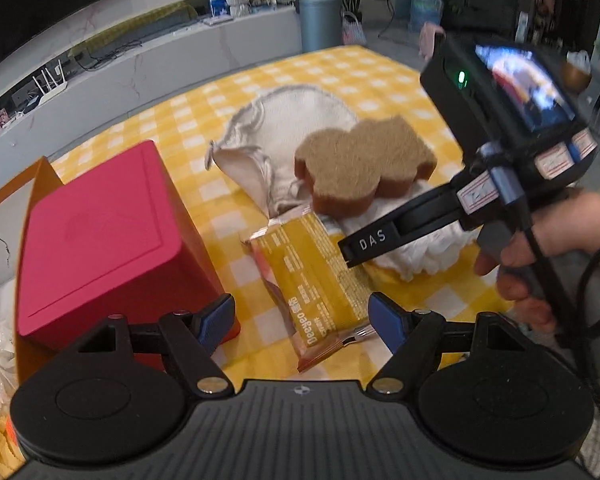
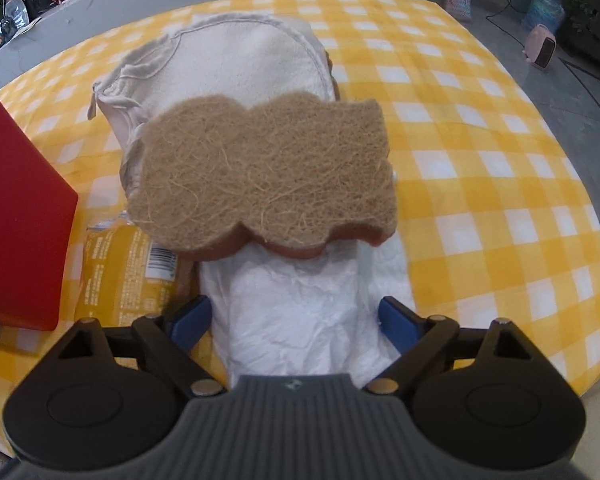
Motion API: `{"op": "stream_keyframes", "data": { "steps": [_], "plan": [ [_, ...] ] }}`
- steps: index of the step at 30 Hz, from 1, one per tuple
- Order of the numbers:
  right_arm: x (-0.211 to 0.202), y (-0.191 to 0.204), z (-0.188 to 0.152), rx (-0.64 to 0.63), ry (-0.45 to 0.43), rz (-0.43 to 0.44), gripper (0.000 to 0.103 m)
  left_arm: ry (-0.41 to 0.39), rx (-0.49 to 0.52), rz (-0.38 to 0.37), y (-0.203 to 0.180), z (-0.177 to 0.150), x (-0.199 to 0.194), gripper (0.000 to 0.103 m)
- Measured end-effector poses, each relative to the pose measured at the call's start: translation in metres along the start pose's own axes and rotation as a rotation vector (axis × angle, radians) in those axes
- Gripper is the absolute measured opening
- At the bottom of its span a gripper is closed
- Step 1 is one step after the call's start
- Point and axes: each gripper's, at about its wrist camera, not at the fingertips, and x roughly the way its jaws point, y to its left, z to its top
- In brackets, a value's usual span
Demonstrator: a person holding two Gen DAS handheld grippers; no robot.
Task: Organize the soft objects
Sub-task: 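Grasp the white tissue with the right gripper while the left grasps the yellow snack packet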
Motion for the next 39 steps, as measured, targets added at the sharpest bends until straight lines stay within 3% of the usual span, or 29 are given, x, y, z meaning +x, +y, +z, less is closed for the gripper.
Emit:
{"op": "stream_keyframes", "data": {
  "steps": [5, 7, 9, 16, 21, 24, 28, 30, 37, 39],
  "plan": [
    [-0.005, -0.002, -0.003, -0.018, -0.028, -0.032, 0.06, 0.047, 0.0, 0.019, -0.006, 0.002, 0.016, 0.09],
    [-0.008, -0.005, -0.004, -0.017, -0.033, -0.044, 0.042, 0.056, 0.003, 0.035, -0.006, 0.004, 0.02, 0.09],
    [-0.01, -0.008, -0.005, -0.01, -0.033, -0.04, 0.035, 0.061, 0.002, 0.035, -0.007, 0.005, 0.025, 0.09],
    [-0.011, -0.008, -0.006, -0.019, -0.037, -0.037, 0.033, 0.085, -0.105, 0.036, -0.008, 0.001, 0.035, 0.09],
    [-0.01, -0.007, -0.006, -0.029, -0.034, -0.039, 0.033, 0.096, -0.108, 0.069, -0.018, 0.007, 0.041, 0.094],
    [-0.011, -0.009, -0.005, -0.023, -0.035, -0.031, 0.033, 0.104, -0.189, 0.089, -0.015, 0.011, 0.04, 0.094],
    [-0.01, -0.01, -0.005, -0.026, -0.036, -0.03, 0.033, 0.052, -0.28, 0.114, -0.011, 0.014, 0.032, 0.094],
    [-0.01, -0.011, -0.004, -0.014, -0.035, -0.026, 0.033, 0.084, -0.31, 0.131, -0.01, 0.016, 0.039, 0.093],
    [-0.01, -0.013, -0.004, -0.01, -0.036, -0.018, 0.033, 0.118, -0.273, 0.138, -0.015, 0.019, 0.066, 0.096],
    [-0.009, -0.011, -0.004, -0.015, -0.037, -0.022, 0.033, 0.165, -0.289, 0.106, -0.013, 0.019, 0.076, 0.099]
  ]
}}
